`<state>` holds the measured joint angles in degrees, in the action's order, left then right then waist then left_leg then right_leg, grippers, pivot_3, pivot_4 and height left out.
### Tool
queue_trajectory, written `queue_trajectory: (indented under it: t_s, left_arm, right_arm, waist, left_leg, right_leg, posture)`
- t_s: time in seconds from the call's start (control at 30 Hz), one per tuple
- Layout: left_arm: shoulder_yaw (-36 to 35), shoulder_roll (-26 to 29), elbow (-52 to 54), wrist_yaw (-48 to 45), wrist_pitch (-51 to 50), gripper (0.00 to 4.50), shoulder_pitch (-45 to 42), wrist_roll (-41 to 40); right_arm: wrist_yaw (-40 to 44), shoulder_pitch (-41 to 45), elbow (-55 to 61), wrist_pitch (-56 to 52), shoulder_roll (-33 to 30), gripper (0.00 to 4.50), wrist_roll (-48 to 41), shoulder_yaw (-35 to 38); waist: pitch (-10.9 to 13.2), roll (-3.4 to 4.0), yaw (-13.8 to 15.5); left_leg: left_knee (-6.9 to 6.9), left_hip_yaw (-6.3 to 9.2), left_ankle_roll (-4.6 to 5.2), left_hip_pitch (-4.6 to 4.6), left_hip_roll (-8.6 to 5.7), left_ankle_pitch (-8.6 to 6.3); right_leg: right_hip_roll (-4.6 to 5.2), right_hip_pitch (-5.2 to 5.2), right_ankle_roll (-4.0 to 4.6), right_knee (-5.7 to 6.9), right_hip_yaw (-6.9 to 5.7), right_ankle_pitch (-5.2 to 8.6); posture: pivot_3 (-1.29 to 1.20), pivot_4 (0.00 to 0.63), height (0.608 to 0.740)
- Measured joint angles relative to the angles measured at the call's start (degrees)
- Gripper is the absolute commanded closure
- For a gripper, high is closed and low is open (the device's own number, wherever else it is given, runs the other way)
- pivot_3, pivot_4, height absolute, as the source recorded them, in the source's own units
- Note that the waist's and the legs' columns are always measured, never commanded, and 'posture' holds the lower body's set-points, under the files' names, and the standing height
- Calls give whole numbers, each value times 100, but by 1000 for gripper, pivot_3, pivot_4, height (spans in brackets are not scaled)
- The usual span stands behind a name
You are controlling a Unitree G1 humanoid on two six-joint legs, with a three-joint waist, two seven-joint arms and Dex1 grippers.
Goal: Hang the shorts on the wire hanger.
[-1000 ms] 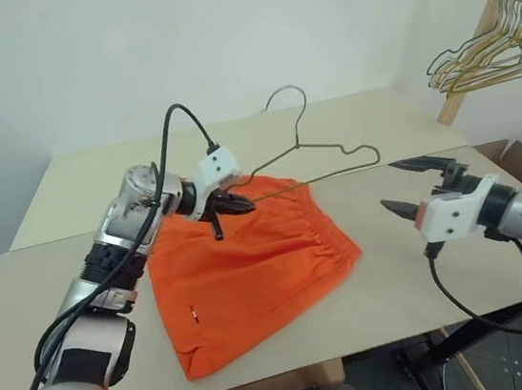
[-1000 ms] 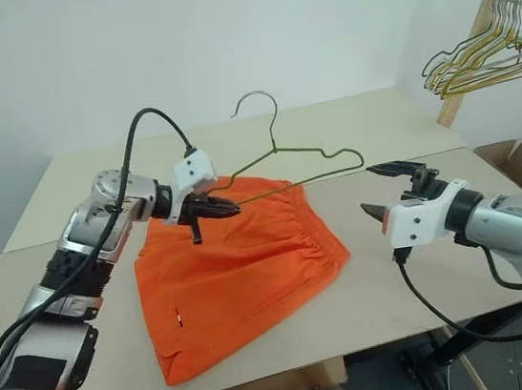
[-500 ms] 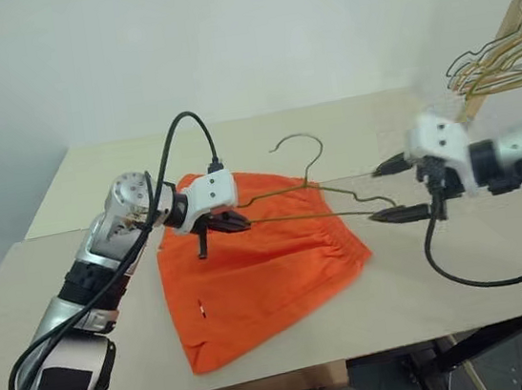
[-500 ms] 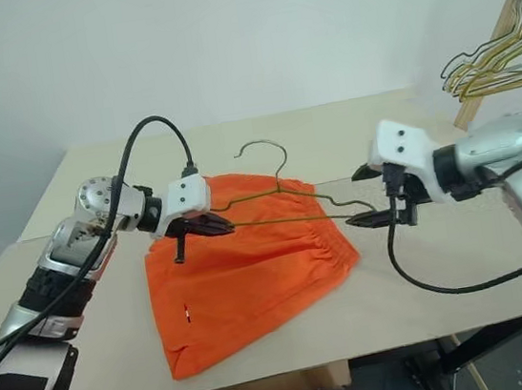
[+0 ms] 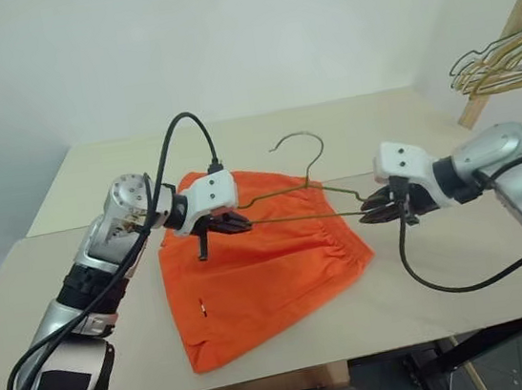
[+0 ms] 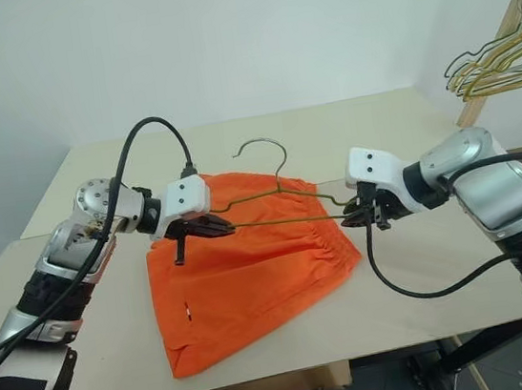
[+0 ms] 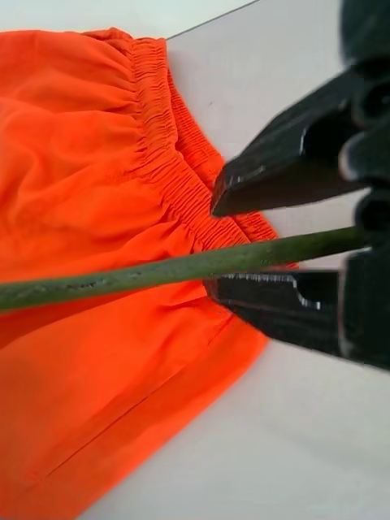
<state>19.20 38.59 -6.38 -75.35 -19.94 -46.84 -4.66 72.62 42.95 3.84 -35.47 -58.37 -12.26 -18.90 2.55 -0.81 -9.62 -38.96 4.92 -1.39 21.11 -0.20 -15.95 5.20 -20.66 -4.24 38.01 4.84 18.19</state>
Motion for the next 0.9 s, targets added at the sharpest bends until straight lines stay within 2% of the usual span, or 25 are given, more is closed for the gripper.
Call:
queue_trajectory:
  t_s: [0.07,0.27,0.33,0.4,0.57,0.77,0.9]
  left_arm:
    - [-22,16,-8,5,0,4500,0,6]
    - [-26,15,-28,-46,14,4500,0,5]
    - [-85,12,-101,-185,166,3898,4,-90]
    - [-188,7,-141,-342,362,3542,13,-250]
    - [-527,-35,-848,-816,1241,2015,-3,-586]
    - [-1061,-85,-1864,-574,1495,97,-415,-677]
    - [-1381,-15,-1787,-613,1285,43,-239,-958]
  right_arm:
    - [99,-2,23,22,31,4431,71,-69]
    - [127,-4,17,54,99,4431,223,-81]
    - [212,-19,30,52,99,4500,200,-58]
    - [240,-83,66,45,87,4500,174,-16]
    - [366,-902,477,-19,-276,4500,-194,517]
    - [23,-2286,684,-798,-586,4500,-726,1837]
    - [-512,-3047,735,-2073,-546,4500,-1182,2780]
  waist:
    - [0,0,-6]
    - [0,0,-8]
    - [0,0,-10]
    - [0,0,-11]
    - [0,0,72]
    - [-1,-2,141]
    - [-2,-1,119]
  left_leg:
    - [0,0,0,-1,1,0]
    - [0,1,0,0,0,0]
    - [0,1,0,0,0,0]
    - [0,3,0,0,0,0]
    - [-4,9,0,0,-1,0]
    - [-4,-8,1,1,-2,-1]
    - [-4,-8,2,-1,1,-1]
  right_leg:
    - [-2,0,0,1,0,0]
    - [0,0,0,1,0,0]
    - [0,0,0,1,-1,0]
    - [0,-1,0,1,-1,0]
    - [2,0,0,2,-4,0]
    - [1,5,0,0,-14,0]
    - [1,6,0,5,-9,0]
  posture:
    - [-117,0,740]
    - [-118,0,740]
    - [-118,0,740]
    - [-118,0,740]
    - [-106,0,740]
    - [-116,0,740]
    - [-117,13,740]
